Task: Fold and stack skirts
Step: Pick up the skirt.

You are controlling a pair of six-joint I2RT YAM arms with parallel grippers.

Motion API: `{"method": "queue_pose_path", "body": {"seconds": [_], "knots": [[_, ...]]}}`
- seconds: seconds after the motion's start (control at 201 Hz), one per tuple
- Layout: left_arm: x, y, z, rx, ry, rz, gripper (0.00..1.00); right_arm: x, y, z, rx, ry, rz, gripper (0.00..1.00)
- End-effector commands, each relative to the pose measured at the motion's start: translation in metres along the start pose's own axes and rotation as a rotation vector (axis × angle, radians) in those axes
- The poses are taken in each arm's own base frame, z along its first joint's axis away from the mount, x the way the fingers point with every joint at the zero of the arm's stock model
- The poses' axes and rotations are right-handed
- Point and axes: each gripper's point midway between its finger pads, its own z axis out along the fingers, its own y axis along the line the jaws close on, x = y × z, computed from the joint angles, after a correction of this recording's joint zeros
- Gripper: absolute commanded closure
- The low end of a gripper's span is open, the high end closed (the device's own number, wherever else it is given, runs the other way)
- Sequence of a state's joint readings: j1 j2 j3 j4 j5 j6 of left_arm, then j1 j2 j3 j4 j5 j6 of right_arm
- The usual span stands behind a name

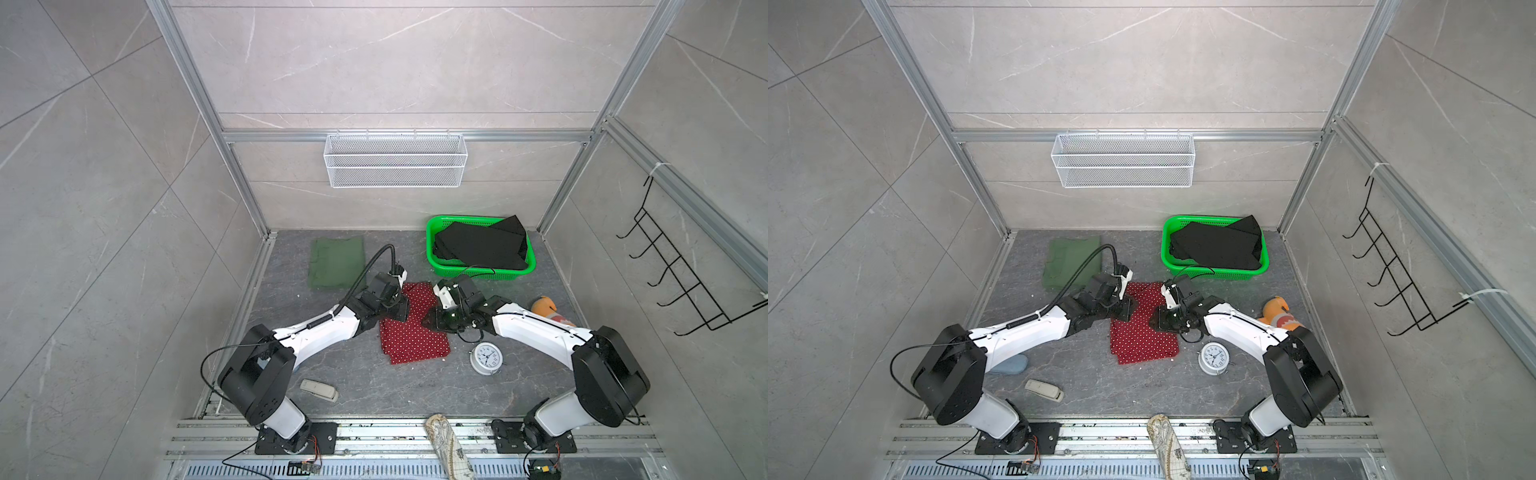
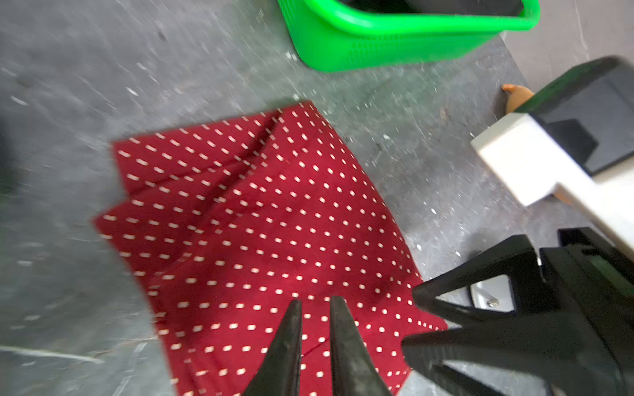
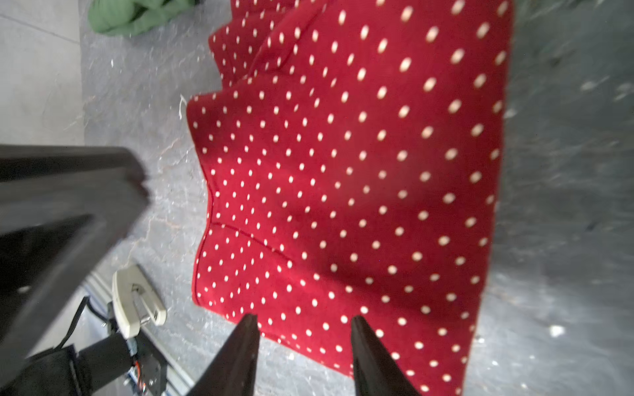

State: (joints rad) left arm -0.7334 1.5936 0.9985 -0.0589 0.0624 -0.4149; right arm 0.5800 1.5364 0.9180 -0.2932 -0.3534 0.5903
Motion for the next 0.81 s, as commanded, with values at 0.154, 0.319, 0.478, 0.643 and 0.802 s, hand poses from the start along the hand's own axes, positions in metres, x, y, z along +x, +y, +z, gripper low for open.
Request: {"method": "queue_pose_path", "body": {"seconds": [0.154,0.319,0.478,0.643,0.802], "knots": [[0.008,0.024,0.024,-0.054,-0.009,-0.118,0.87,0.031,-0.023,0.022,0.021,0.096,0.062,0.66],[0.022,0.054,0.038,-0.126,0.003,-0.166,0.88,0.041,-0.042,0.037,0.079,0.133,0.086,0.7],[0.037,0.076,0.048,-0.158,0.018,-0.234,0.88,0.046,-0.053,0.039,0.125,0.149,0.082,0.7],[0.04,0.091,0.049,-0.181,0.016,-0.262,0.89,0.05,-0.06,0.038,0.16,0.16,0.071,0.7],[0.03,0.087,0.045,-0.166,0.007,-0.221,0.89,0.048,-0.054,0.032,0.142,0.15,0.039,0.69]]}}
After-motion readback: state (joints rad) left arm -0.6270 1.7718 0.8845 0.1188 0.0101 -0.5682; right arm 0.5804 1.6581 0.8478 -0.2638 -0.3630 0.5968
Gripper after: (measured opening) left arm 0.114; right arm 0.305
